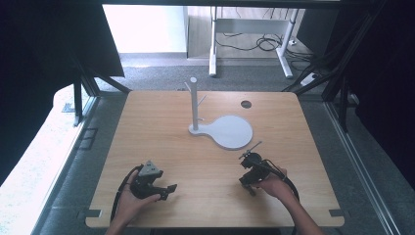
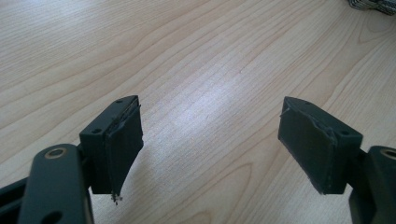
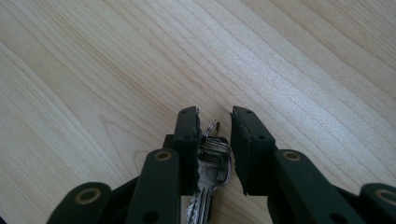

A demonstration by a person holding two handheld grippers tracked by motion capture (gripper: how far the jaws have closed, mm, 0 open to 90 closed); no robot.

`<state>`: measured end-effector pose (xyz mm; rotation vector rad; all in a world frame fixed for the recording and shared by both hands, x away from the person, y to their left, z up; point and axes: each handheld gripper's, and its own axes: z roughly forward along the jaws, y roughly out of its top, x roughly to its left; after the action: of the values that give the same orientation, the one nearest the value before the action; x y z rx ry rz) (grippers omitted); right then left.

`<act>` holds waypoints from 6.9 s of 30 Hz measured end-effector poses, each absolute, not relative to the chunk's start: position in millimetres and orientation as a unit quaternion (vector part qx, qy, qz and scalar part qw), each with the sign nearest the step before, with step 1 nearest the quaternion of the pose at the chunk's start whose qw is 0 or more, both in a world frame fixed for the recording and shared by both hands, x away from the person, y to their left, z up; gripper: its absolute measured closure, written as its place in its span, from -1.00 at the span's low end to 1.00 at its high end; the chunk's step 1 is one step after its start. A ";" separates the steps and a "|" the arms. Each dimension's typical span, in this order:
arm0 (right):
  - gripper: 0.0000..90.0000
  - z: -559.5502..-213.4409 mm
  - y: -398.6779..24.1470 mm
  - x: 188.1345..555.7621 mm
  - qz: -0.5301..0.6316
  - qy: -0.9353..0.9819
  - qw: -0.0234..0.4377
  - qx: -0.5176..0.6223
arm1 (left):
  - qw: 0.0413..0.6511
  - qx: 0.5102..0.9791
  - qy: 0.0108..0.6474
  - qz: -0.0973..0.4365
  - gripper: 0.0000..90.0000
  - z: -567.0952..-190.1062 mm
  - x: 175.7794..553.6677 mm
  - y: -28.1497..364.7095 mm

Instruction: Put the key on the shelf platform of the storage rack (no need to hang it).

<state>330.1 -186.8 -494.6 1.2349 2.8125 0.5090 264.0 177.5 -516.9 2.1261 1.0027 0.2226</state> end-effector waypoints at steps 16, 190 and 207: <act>0.86 -499.1 -183.8 333.5 0.149 0.904 -0.004 0.400 | 0.384 0.828 0.399 0.089 -0.51 -515.7 264.7 182.2; 0.99 -398.0 -164.6 433.6 0.185 0.904 0.041 0.384 | 0.372 0.837 0.392 0.081 -0.53 -518.3 266.5 182.2; 0.99 -402.3 -166.3 453.3 0.188 0.896 0.038 0.401 | 0.379 0.836 0.389 0.082 -0.52 -515.0 264.7 180.8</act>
<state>453.3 -166.3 -402.3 1.2314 2.7485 0.5761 264.7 180.8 -515.0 2.1352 0.9934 0.2085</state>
